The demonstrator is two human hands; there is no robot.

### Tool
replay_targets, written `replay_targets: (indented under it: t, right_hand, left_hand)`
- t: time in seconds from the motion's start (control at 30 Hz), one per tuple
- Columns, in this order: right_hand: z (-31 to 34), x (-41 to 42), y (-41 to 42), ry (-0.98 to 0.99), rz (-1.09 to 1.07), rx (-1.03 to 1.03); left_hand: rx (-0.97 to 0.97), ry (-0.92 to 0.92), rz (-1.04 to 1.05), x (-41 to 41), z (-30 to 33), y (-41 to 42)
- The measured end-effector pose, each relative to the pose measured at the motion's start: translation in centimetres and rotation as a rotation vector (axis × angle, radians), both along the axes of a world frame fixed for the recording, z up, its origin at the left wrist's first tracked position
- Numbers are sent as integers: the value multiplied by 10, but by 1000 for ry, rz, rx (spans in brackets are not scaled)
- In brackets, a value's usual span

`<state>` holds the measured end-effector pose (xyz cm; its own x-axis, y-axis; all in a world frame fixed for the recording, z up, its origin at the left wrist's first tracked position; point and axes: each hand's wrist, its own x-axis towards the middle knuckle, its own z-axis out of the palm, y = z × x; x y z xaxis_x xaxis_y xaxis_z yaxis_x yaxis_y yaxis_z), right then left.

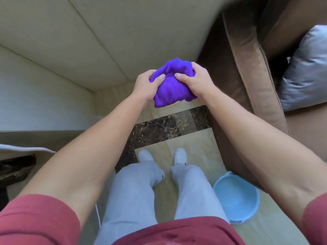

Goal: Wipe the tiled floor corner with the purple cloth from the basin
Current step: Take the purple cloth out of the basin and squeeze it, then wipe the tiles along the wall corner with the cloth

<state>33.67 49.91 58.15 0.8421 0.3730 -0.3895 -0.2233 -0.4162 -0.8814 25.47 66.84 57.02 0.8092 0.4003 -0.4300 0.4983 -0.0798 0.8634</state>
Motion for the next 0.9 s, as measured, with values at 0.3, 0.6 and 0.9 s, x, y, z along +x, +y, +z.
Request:
replay_targets:
  t: [0.3,0.6,0.9]
  right_hand:
    - [-192,79,36,-282,191,-276]
    - [-443,112,60,-379,261,-336]
    - [-607,130,52,-313,103,-399]
  left_hand:
    - [106,75,-22,69,-202,30]
    - [226,105,-10,92,-448,49]
    - [233,93,-1,125,-608,54]
